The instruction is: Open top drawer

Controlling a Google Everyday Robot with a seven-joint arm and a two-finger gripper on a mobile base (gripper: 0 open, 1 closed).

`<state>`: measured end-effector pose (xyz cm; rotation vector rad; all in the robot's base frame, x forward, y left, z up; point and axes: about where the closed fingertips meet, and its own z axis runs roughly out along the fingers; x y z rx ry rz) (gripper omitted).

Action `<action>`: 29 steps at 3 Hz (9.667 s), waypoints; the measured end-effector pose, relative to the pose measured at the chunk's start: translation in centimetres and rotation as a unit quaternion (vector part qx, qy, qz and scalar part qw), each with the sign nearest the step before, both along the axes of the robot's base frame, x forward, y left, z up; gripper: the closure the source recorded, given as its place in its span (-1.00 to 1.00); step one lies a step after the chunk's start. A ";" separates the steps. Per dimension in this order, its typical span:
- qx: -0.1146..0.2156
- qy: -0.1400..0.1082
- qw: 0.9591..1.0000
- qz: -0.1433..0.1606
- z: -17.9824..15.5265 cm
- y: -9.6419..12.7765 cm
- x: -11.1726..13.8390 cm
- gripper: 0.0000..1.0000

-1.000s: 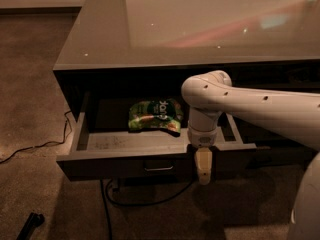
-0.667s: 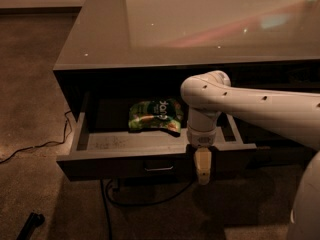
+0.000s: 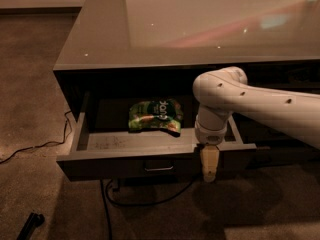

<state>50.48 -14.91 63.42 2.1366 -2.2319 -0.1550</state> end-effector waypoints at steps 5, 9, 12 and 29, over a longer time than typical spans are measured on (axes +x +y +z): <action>0.002 -0.096 0.994 -0.049 4.5 -1.4 2.4 0.32; -0.015 -0.105 0.992 -0.062 5.2 -1.9 2.0 1.00; -0.039 -0.107 0.990 -0.084 6.3 -3.7 -0.7 1.00; -0.044 -0.085 0.995 -0.016 2.5 -2.6 -2.0 1.00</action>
Offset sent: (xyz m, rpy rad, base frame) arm 0.0135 -0.0176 0.0646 -0.0093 -0.2141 -0.0798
